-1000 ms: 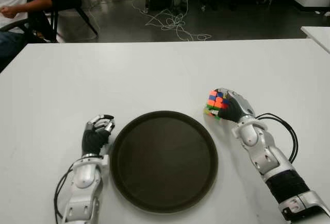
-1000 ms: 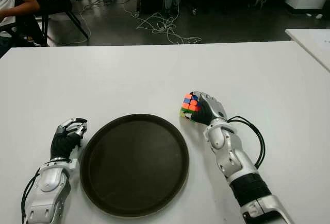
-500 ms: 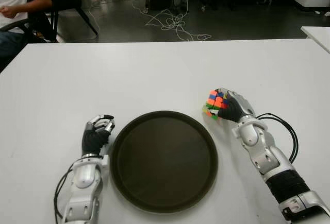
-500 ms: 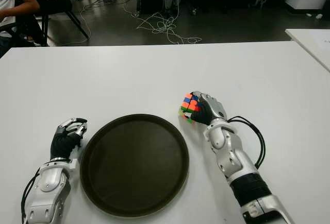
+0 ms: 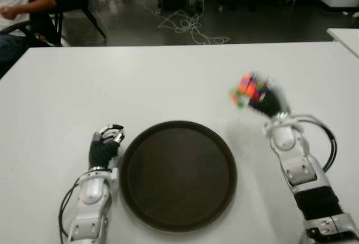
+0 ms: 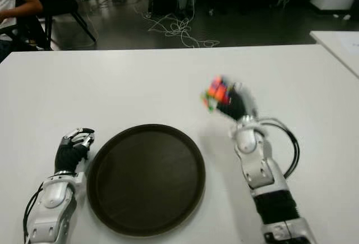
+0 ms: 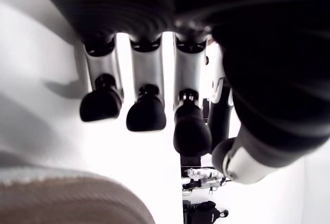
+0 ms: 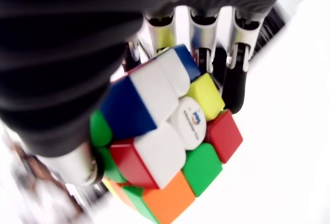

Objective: Pick up the Rubik's Cube and put it in the plate

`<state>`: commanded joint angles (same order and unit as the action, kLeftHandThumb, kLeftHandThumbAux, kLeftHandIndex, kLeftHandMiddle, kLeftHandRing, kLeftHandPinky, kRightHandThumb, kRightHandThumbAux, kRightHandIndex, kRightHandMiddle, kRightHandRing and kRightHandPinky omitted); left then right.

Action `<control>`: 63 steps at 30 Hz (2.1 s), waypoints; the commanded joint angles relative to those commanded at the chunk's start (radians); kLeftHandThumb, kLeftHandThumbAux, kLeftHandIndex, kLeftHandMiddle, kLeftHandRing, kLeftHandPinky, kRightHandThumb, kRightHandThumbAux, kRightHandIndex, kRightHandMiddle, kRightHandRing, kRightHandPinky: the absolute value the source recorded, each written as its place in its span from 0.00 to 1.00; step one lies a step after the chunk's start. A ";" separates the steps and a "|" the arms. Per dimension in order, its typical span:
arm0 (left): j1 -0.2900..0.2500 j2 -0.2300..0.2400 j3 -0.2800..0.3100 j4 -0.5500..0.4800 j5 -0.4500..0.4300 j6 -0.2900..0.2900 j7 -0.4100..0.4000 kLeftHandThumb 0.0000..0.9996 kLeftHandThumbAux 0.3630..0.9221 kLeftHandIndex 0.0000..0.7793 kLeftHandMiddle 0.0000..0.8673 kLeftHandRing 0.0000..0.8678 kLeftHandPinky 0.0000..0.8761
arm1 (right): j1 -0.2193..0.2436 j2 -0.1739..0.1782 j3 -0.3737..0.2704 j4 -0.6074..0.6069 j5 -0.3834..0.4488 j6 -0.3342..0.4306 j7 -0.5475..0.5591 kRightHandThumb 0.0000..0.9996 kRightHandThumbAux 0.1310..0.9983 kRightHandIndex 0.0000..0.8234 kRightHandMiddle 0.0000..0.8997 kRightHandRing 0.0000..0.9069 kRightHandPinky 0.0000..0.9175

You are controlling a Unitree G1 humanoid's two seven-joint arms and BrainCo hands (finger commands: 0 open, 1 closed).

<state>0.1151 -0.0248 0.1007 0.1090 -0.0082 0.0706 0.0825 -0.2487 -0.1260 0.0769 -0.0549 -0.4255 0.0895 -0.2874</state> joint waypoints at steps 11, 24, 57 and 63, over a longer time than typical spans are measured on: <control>0.000 -0.001 0.000 0.003 -0.001 0.000 0.001 0.71 0.61 0.57 0.92 0.94 0.92 | 0.009 0.063 -0.043 0.026 0.022 -0.207 -0.130 0.70 0.68 0.53 0.91 0.90 0.89; -0.004 0.003 0.000 0.015 0.002 -0.015 -0.001 0.71 0.61 0.57 0.93 0.94 0.92 | 0.011 0.095 -0.041 0.024 0.039 -0.277 -0.129 0.70 0.68 0.54 0.93 0.93 0.92; 0.000 -0.007 -0.002 0.010 0.006 -0.008 0.012 0.71 0.61 0.57 0.93 0.94 0.92 | 0.092 0.044 0.211 -0.209 0.016 -0.036 0.378 0.69 0.68 0.53 0.92 0.92 0.90; 0.001 -0.012 0.000 0.014 0.004 -0.022 0.016 0.71 0.61 0.57 0.93 0.94 0.93 | 0.089 0.023 0.261 -0.266 0.042 0.069 0.515 0.69 0.69 0.53 0.90 0.91 0.88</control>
<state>0.1157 -0.0369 0.1007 0.1231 -0.0043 0.0482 0.0989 -0.1596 -0.1028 0.3383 -0.3208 -0.3831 0.1584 0.2276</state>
